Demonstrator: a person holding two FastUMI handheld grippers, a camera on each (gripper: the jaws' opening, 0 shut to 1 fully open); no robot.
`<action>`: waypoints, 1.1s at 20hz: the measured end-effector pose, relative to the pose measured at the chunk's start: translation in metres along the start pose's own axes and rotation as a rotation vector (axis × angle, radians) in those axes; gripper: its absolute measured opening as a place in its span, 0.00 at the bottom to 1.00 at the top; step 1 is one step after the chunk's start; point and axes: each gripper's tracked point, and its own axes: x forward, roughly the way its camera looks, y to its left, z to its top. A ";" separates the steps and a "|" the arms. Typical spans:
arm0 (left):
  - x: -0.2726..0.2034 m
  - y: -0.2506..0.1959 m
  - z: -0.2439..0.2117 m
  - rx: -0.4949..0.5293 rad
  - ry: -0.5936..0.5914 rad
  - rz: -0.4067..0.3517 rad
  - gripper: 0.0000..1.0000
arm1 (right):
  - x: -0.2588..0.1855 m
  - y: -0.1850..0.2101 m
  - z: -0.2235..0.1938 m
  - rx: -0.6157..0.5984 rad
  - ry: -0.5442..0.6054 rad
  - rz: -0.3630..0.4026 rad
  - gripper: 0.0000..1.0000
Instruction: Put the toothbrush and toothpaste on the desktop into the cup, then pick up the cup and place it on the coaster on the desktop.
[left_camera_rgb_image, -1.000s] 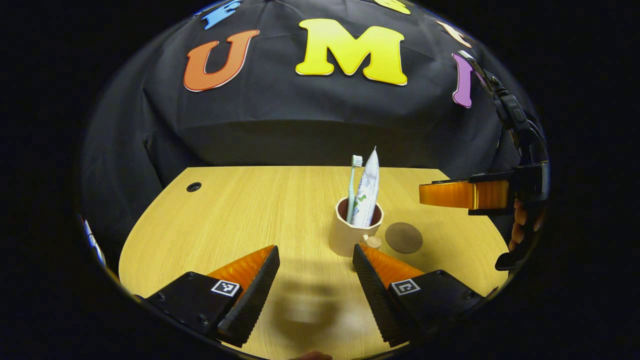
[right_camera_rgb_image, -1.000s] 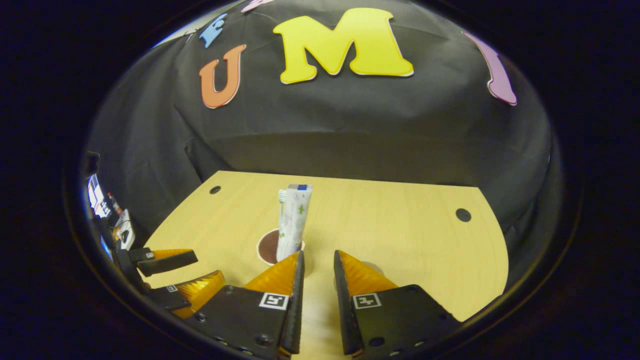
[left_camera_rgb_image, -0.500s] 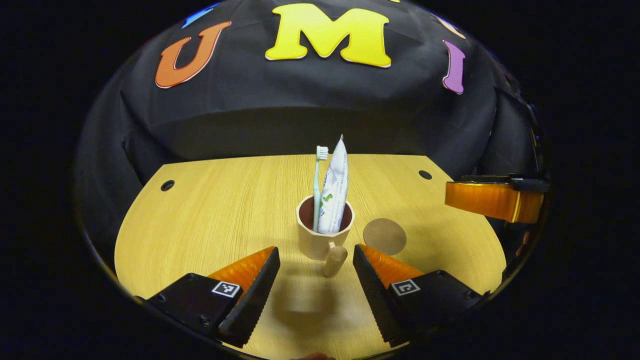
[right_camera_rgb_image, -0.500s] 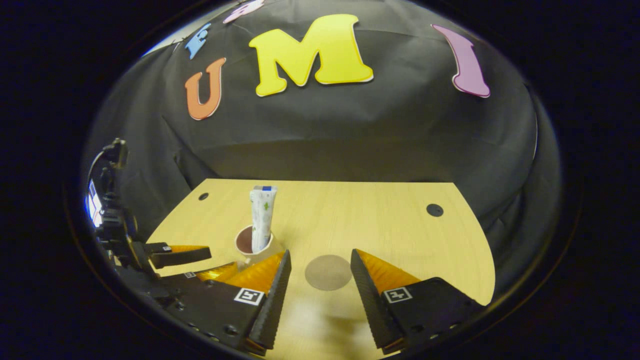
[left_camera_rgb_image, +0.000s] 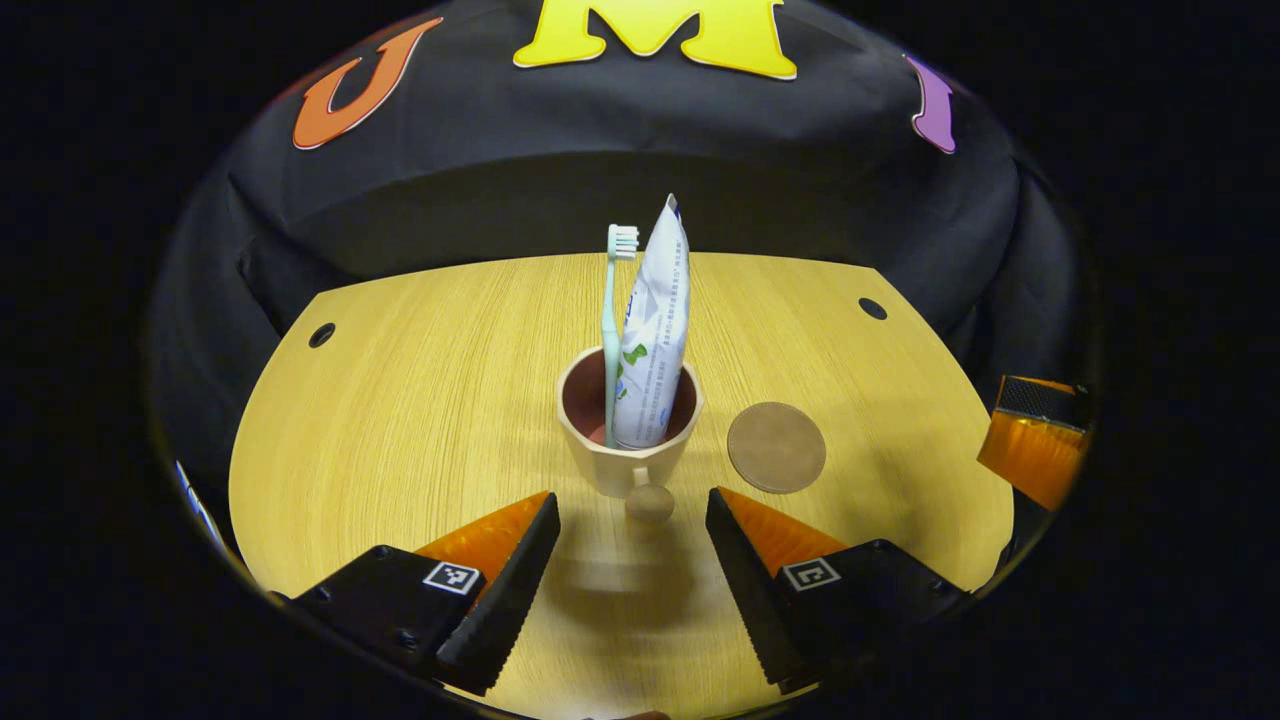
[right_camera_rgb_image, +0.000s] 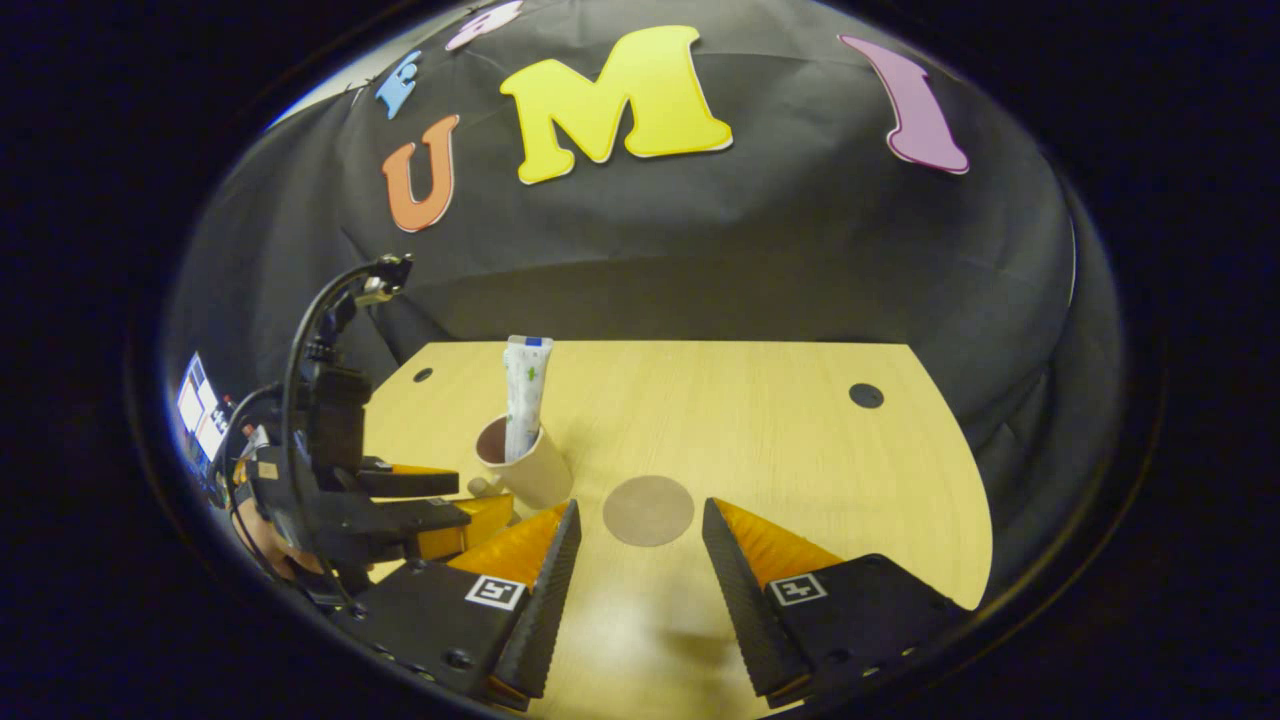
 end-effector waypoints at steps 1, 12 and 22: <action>0.001 -0.001 0.001 0.001 0.008 0.011 0.94 | 0.001 -0.001 -0.006 0.000 0.013 0.009 0.73; 0.028 0.007 -0.008 -0.020 0.129 0.015 0.72 | -0.003 0.005 -0.047 -0.015 0.114 0.041 0.69; 0.035 0.012 -0.003 -0.002 0.307 0.017 0.41 | -0.015 0.014 -0.056 -0.010 0.132 0.042 0.69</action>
